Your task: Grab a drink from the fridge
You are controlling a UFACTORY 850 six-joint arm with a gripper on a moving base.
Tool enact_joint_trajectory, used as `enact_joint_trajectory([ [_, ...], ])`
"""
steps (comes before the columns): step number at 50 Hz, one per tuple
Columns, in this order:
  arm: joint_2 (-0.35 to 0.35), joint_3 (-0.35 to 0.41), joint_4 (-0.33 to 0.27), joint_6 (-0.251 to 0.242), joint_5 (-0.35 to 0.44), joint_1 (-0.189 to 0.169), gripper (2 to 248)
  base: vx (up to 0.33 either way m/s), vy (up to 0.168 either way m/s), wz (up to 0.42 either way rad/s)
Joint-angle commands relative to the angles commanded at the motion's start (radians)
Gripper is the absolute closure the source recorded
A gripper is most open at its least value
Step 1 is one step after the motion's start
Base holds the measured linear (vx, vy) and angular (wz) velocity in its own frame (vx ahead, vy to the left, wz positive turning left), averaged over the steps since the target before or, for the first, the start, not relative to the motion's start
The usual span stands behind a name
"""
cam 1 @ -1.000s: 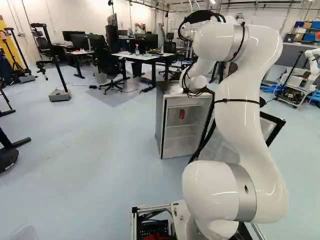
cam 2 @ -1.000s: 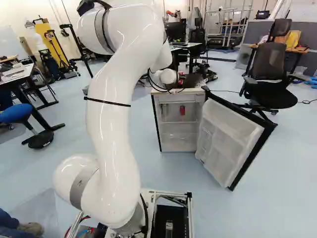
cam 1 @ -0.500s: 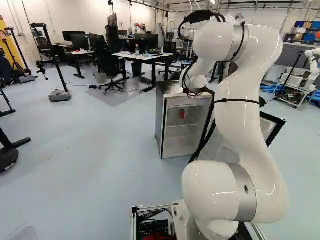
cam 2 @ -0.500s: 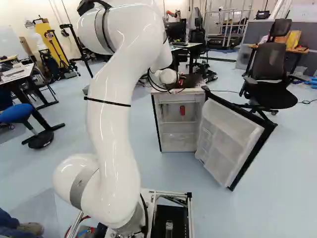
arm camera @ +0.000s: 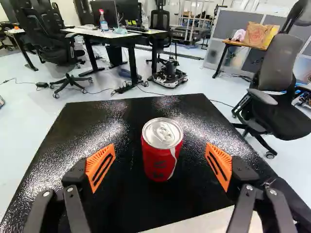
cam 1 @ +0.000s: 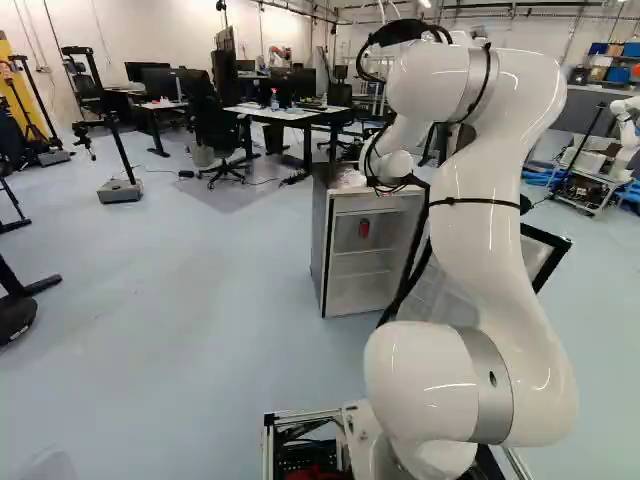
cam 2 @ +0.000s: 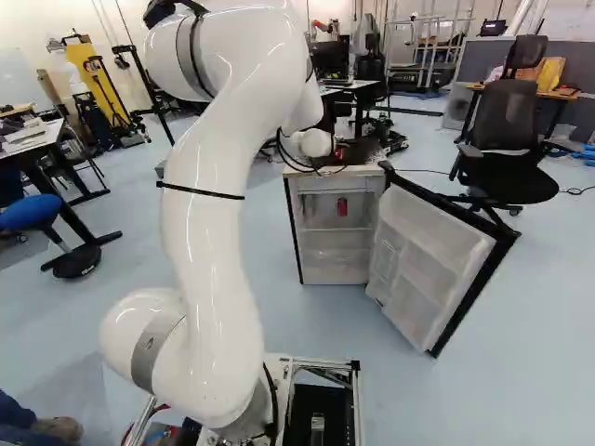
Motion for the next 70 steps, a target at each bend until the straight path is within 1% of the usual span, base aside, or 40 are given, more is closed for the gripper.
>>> enact_joint_trajectory([
  [24,0.107,0.142,0.0,0.0,0.0,-0.007,3,0.0,0.0,0.0],
  [41,0.18,0.229,0.001,0.0,-0.008,-0.031,3,0.0,0.0,0.0],
  [52,0.228,0.264,0.023,0.0,-0.08,-0.057,3,0.0,0.0,0.0],
  [62,0.265,0.285,0.047,0.0,-0.168,-0.085,3,0.0,0.0,0.0],
  [70,0.289,0.295,0.052,0.0,-0.242,-0.109,3,0.0,0.0,0.0],
])
